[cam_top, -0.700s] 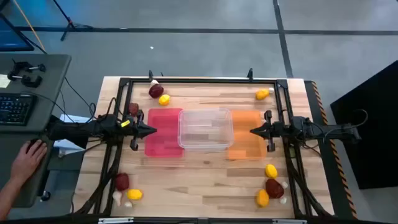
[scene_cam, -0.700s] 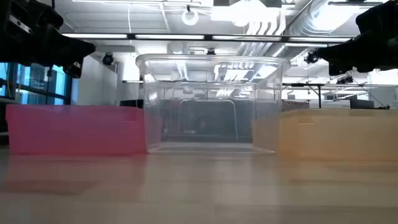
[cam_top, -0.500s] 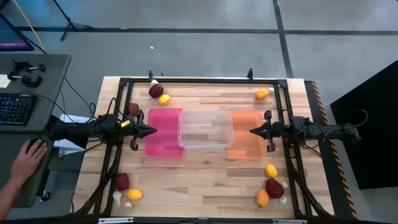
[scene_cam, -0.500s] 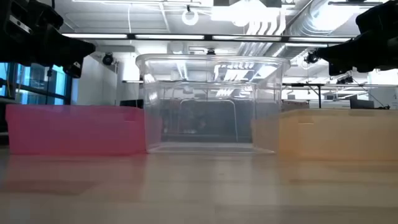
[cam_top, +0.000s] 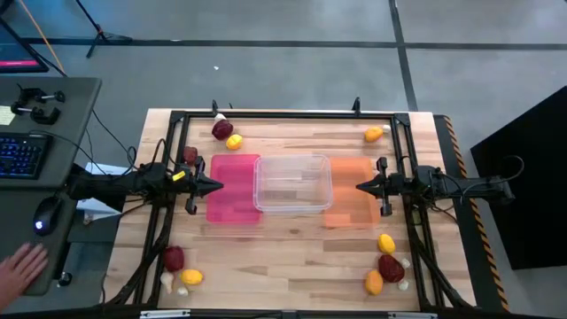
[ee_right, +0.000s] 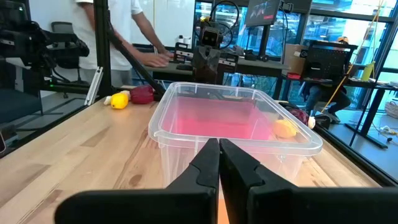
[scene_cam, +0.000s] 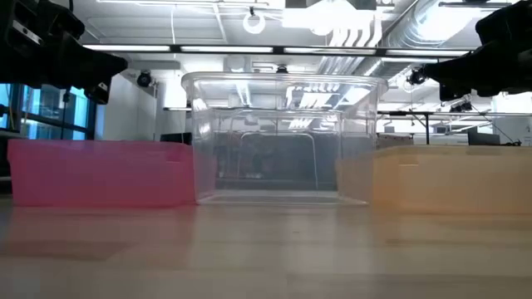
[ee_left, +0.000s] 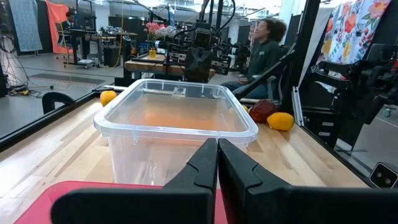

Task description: Sort produce into baskets

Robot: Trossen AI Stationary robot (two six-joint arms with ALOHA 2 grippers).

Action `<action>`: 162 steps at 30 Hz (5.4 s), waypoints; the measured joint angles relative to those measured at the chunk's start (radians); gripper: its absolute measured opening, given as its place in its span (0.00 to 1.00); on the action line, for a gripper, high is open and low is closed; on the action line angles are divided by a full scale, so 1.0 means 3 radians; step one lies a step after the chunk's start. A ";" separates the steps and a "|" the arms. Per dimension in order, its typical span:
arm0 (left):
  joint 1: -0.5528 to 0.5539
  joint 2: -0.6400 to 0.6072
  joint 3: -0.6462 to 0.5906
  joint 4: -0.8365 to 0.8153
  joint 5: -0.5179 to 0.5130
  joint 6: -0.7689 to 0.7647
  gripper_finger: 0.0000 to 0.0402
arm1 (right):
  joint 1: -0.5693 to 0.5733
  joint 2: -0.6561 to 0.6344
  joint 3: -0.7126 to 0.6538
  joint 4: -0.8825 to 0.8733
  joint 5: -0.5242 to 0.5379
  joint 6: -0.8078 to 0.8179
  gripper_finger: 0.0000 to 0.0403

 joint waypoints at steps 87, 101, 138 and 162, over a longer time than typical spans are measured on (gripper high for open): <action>0.1998 0.3759 0.3243 -0.4251 -0.1257 -0.1950 0.01 | 0.0000 0.0000 0.0001 0.0000 0.0000 0.0000 0.00; 0.2150 0.3759 0.2791 -0.3907 -0.1151 -0.1549 0.38 | -0.0001 0.0000 0.0001 0.0000 0.0001 0.0000 0.00; 0.2679 0.3758 0.1904 -0.3018 -0.1468 -0.2570 0.74 | 0.0000 -0.0001 0.0000 0.0000 0.0000 0.0000 0.00; 0.2734 0.3685 0.1506 -0.2483 -0.1101 -0.2113 0.69 | 0.0000 -0.0001 0.0000 0.0001 0.0000 0.0000 0.00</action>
